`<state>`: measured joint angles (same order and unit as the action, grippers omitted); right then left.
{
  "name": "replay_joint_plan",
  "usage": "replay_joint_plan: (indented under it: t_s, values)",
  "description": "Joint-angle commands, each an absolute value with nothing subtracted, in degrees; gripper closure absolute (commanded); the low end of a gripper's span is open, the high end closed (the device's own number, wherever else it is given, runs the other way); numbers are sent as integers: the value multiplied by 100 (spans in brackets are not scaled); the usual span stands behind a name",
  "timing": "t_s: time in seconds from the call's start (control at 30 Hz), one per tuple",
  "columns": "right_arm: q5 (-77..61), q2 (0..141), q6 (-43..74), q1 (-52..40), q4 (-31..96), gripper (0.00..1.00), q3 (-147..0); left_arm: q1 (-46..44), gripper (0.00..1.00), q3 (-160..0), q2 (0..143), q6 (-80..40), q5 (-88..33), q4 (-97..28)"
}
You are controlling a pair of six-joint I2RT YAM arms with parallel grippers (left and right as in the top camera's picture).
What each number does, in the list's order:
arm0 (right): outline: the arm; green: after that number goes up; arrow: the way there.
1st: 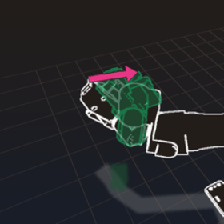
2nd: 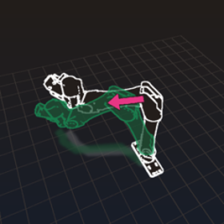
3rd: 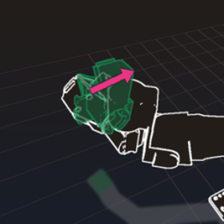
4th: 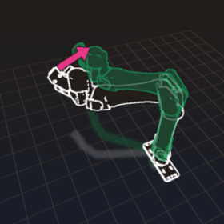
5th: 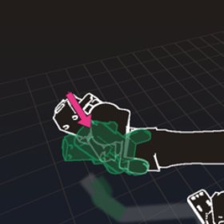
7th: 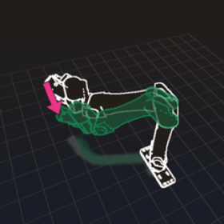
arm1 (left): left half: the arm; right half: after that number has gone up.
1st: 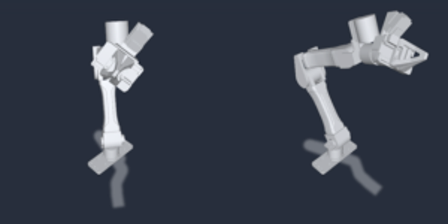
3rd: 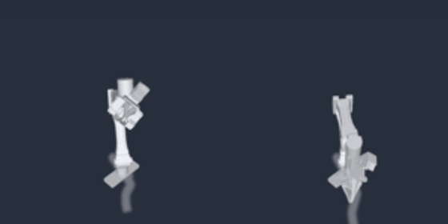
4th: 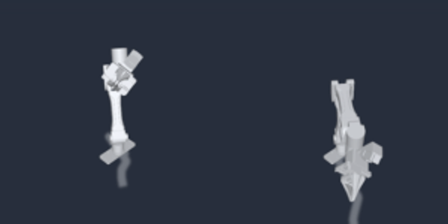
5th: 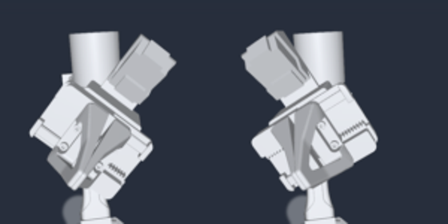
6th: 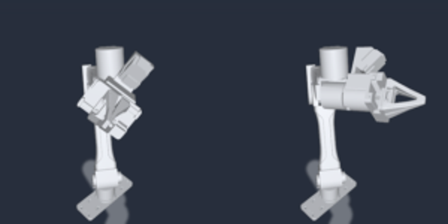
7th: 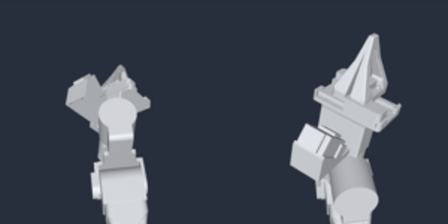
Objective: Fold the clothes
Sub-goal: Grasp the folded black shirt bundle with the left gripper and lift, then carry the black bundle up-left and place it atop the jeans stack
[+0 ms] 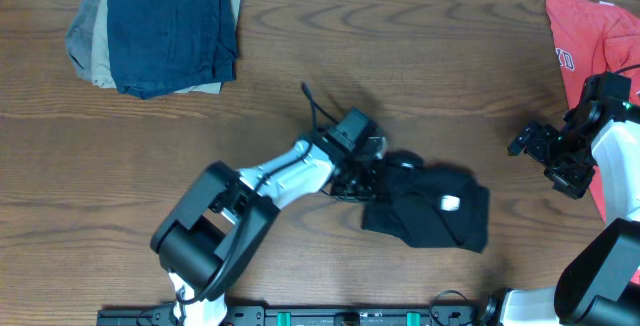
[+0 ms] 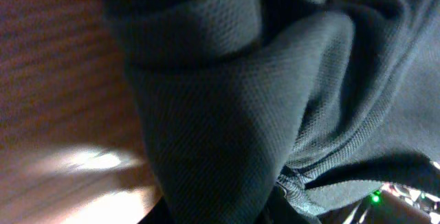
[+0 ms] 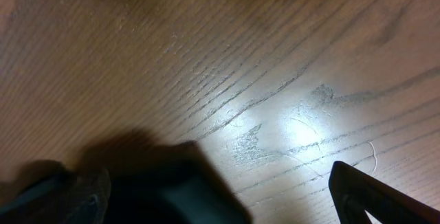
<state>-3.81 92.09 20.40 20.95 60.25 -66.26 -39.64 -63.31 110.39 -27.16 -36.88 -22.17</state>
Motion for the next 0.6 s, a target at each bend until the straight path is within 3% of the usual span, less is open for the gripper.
replay_joint_plan:
  t_s: [0.0, 0.23, 0.57]
  values:
    - [-362, 9172, 2099, 2119, 6018, 1, -6665, -3365, 88, -6663, 11148, -2215, -2792, -2810]
    - [-362, 9172, 2099, 2119, 6020, 1, -6665, -2169, 87, -7594, 11148, -456, -1715, -3756]
    - [-362, 9172, 2099, 2119, 6018, 1, -6665, -862, 88, -8031, 11148, 617, -633, -2842]
